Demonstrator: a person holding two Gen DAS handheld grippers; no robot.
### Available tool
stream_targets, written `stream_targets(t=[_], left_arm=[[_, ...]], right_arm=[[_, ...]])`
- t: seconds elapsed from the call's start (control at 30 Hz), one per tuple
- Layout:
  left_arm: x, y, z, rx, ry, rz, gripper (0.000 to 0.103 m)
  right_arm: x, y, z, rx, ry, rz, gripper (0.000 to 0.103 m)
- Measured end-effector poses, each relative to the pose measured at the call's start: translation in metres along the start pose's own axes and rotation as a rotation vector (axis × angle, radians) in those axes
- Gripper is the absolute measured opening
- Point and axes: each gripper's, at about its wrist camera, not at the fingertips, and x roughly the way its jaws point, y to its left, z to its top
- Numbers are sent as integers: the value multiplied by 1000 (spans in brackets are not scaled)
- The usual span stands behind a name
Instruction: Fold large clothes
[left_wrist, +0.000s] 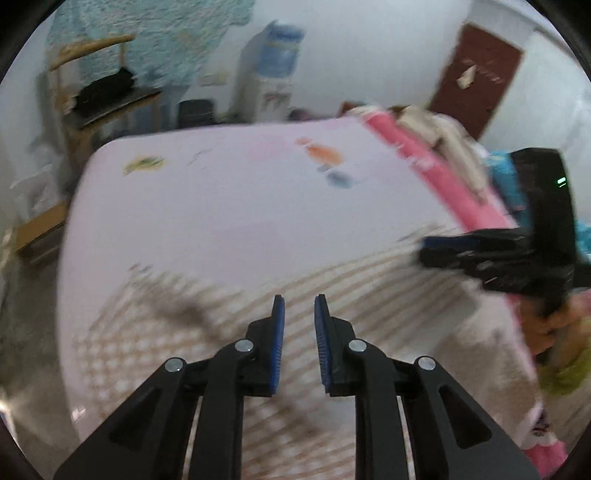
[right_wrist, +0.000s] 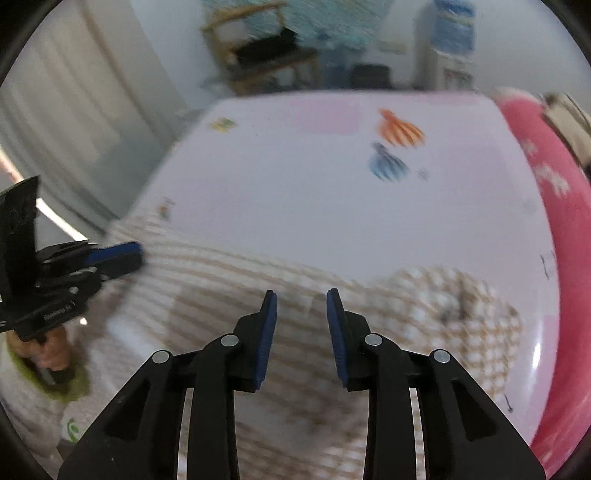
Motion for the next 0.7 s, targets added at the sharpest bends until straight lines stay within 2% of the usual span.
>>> stream_targets(t=[0.1,0.13,0.17,0.2,0.23,0.37,0.47,0.53,0.63,0.7], left_arm=[[16,-18,4,26,49,-22,17],[29,-23,0,48,101,7,17],[40,-23,-9,65,151,48,16],[45,-22,-16,75,161,61,17],[38,-20,-22,75,123,49,17],[22,-8,-36,12,126,39,17],[8,-7,-45,-6,117,54,17],[-3,-10,-46,-29,90,47,17],[-16,-23,-44,-41,36,3,18],[-8,-33,-46,-46,60,33,23]], right_arm=[[17,14,-2,-24,44,25,32],[28,16,-8,-36,66,7,32],[27,15,-14,-40,44,7,32],[25,14,-17,-37,45,13,32],[20,10,-23,-18,57,16,32],[2,-2,-55,17,71,14,32],[-16,3,-73,-3,61,-48,32],[-26,8,-71,16,43,-62,34],[-36,19,-60,29,-35,-49,40],[-29,26,-56,26,-48,-54,43]])
